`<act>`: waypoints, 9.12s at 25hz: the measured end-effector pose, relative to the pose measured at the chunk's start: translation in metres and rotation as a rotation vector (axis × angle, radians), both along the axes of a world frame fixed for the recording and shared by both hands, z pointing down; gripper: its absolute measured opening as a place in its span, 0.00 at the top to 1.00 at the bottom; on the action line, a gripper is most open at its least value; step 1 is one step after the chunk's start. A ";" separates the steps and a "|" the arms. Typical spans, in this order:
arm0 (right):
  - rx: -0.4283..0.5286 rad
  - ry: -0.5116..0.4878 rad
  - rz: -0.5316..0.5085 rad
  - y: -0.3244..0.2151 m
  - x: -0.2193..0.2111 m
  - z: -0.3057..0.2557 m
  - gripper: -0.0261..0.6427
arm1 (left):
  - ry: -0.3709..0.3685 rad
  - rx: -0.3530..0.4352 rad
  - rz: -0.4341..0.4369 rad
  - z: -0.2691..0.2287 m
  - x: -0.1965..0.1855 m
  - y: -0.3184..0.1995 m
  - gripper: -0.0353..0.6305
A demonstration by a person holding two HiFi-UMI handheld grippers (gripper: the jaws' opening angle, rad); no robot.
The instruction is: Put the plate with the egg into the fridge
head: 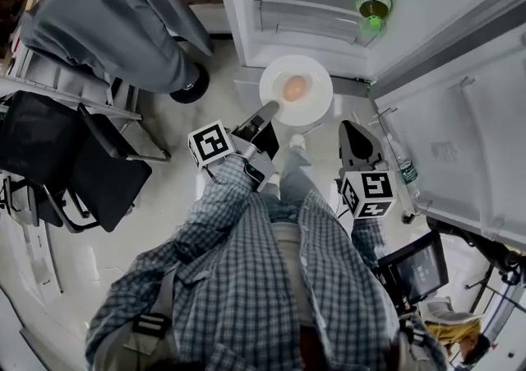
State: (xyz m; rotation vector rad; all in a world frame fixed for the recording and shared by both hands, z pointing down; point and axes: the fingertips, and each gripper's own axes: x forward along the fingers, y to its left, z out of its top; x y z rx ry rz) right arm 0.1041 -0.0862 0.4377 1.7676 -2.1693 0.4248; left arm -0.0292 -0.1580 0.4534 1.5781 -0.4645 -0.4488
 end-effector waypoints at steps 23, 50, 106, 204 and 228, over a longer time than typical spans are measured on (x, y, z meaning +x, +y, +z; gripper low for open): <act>0.062 0.027 -0.127 -0.130 0.031 -0.018 0.95 | -0.006 0.030 -0.085 -0.015 0.036 -0.101 0.92; 0.075 0.074 -0.224 -0.200 0.053 -0.018 0.95 | -0.103 -0.024 -0.157 0.019 0.092 -0.205 0.92; 0.112 1.051 -0.652 -0.282 0.015 0.048 0.86 | -0.069 -0.173 -0.205 0.056 0.113 -0.271 0.92; -0.041 0.215 -0.480 -0.237 -0.011 0.023 0.95 | -0.350 0.347 -0.052 0.003 0.086 -0.178 0.94; 0.106 -0.152 -0.206 -0.197 0.022 -0.010 0.95 | -0.922 1.044 0.384 -0.002 0.140 -0.107 0.94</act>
